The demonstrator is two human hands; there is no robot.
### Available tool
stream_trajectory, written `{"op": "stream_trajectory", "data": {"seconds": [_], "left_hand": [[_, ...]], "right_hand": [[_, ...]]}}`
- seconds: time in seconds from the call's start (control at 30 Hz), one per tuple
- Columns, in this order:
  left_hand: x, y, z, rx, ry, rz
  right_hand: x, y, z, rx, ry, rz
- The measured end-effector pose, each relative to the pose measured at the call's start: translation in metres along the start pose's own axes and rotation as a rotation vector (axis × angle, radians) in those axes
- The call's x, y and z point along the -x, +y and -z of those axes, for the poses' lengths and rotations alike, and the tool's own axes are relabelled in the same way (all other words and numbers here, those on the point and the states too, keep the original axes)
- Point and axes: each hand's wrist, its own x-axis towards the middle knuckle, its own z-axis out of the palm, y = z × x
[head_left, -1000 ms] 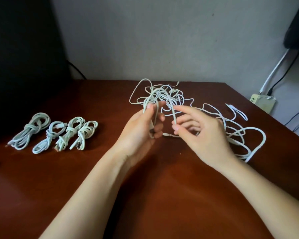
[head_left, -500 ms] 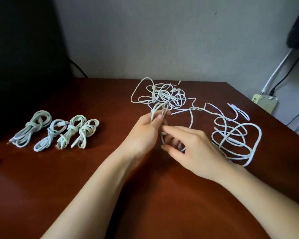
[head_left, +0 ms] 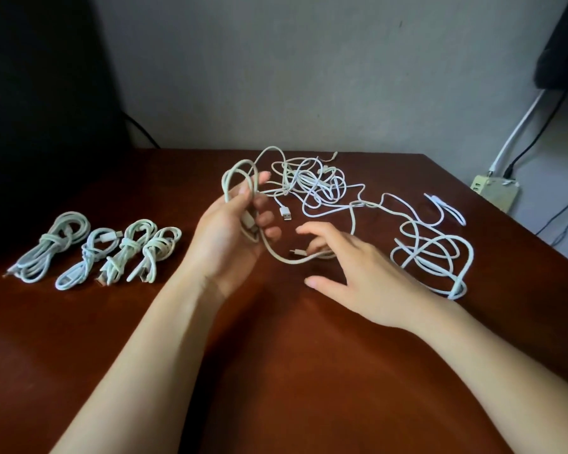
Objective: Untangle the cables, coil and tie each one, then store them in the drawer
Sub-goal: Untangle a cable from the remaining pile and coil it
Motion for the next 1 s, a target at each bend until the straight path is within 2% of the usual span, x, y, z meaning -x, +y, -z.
{"op": "stream_trajectory", "data": {"seconds": [0.2,0.4,0.5,0.63,0.8,1.0], "left_hand": [[-0.003,0.011,0.006,0.133,0.054,-0.090],[-0.006,0.022,0.020,0.293,0.104,-0.128],[-0.004,0.023,0.024,0.249,0.135,-0.114],[-0.003,0.020,0.025,0.105,0.136,-0.030],[-0.002,0.009,0.012,-0.127,0.114,0.098],[0.010,-0.007,-0.004,-0.261,-0.144,0.206]], "right_hand": [[-0.002,0.008,0.003,0.103,-0.002,-0.083],[-0.004,0.018,0.009,0.057,0.219,-0.128],[-0.004,0.020,0.012,-0.047,0.326,-0.143],[-0.004,0.011,0.018,-0.196,0.468,-0.006],[-0.002,0.001,0.020,-0.296,0.554,0.098],[-0.001,-0.005,0.022,-0.396,0.637,0.123]]}}
